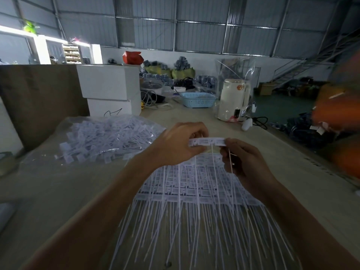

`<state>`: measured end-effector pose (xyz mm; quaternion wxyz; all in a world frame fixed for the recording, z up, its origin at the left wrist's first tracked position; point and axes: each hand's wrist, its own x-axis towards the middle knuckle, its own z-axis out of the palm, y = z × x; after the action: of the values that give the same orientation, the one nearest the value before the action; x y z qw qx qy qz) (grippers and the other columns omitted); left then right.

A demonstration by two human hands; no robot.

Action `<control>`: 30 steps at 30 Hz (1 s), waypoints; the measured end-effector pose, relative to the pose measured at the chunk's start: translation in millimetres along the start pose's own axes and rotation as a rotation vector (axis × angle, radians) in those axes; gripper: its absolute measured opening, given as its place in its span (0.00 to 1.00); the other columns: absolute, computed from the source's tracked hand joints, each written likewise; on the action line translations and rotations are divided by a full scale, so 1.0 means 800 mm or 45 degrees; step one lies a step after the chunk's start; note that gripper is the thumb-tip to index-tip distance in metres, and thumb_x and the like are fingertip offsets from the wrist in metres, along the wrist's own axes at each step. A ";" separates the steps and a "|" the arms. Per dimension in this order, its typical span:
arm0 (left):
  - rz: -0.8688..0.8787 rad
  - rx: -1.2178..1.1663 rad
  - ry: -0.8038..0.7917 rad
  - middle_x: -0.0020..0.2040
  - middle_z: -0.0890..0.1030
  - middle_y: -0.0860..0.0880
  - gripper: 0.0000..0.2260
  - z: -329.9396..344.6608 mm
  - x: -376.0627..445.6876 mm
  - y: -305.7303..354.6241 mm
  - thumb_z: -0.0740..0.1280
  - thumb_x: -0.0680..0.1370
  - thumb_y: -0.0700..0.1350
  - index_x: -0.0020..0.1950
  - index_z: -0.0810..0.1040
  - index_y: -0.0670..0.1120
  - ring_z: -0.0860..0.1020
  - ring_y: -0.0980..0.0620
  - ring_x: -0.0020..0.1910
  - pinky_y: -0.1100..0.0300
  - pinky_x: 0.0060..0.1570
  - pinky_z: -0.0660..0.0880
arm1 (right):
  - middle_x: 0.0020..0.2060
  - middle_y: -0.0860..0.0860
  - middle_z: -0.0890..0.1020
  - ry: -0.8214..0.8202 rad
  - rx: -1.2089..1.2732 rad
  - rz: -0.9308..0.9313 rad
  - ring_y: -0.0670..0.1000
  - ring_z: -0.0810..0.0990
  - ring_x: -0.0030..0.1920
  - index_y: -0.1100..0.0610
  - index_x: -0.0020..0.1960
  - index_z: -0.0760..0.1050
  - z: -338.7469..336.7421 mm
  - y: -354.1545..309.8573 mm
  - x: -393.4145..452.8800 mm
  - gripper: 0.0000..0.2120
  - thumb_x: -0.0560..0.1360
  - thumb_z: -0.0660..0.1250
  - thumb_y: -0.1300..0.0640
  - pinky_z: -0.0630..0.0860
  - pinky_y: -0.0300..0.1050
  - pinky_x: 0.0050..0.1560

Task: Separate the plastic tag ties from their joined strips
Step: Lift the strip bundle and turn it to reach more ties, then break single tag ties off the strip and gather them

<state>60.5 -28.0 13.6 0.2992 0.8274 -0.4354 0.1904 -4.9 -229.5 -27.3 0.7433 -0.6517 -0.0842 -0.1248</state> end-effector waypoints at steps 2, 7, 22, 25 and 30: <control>0.073 0.116 0.057 0.41 0.79 0.56 0.04 0.000 0.001 0.003 0.72 0.76 0.47 0.48 0.79 0.50 0.76 0.56 0.38 0.51 0.37 0.76 | 0.36 0.57 0.73 0.004 0.014 -0.003 0.51 0.67 0.32 0.62 0.47 0.80 0.000 -0.001 0.001 0.13 0.79 0.65 0.52 0.62 0.45 0.31; 0.254 0.379 0.183 0.44 0.80 0.52 0.06 -0.001 -0.001 0.011 0.70 0.76 0.46 0.50 0.81 0.46 0.77 0.51 0.42 0.57 0.36 0.73 | 0.37 0.57 0.74 -0.015 -0.125 -0.033 0.50 0.70 0.33 0.62 0.51 0.82 -0.002 -0.002 -0.002 0.17 0.76 0.68 0.47 0.67 0.43 0.31; 0.114 0.191 0.026 0.46 0.83 0.54 0.07 -0.008 -0.001 0.009 0.71 0.77 0.48 0.50 0.83 0.46 0.80 0.51 0.44 0.49 0.45 0.77 | 0.32 0.53 0.72 -0.101 -0.314 -0.329 0.50 0.67 0.32 0.56 0.48 0.82 0.003 -0.003 -0.004 0.09 0.80 0.66 0.52 0.66 0.39 0.33; 0.082 0.159 -0.005 0.47 0.84 0.54 0.07 -0.008 0.001 0.009 0.71 0.77 0.48 0.50 0.83 0.46 0.80 0.52 0.45 0.50 0.46 0.77 | 0.32 0.53 0.72 -0.112 -0.319 -0.353 0.50 0.67 0.32 0.56 0.48 0.82 0.003 -0.003 -0.005 0.09 0.80 0.65 0.52 0.66 0.40 0.34; -0.012 0.043 -0.026 0.44 0.84 0.56 0.04 -0.010 0.000 0.010 0.73 0.76 0.48 0.48 0.84 0.49 0.80 0.59 0.44 0.54 0.47 0.78 | 0.32 0.54 0.73 -0.120 -0.356 -0.390 0.51 0.67 0.32 0.55 0.46 0.81 0.003 -0.004 -0.006 0.09 0.80 0.65 0.53 0.66 0.41 0.34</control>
<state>53.7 -26.1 22.6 0.2816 0.8363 -0.4312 0.1879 -10.4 -227.1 -25.6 0.6133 -0.7332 -0.1989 -0.2162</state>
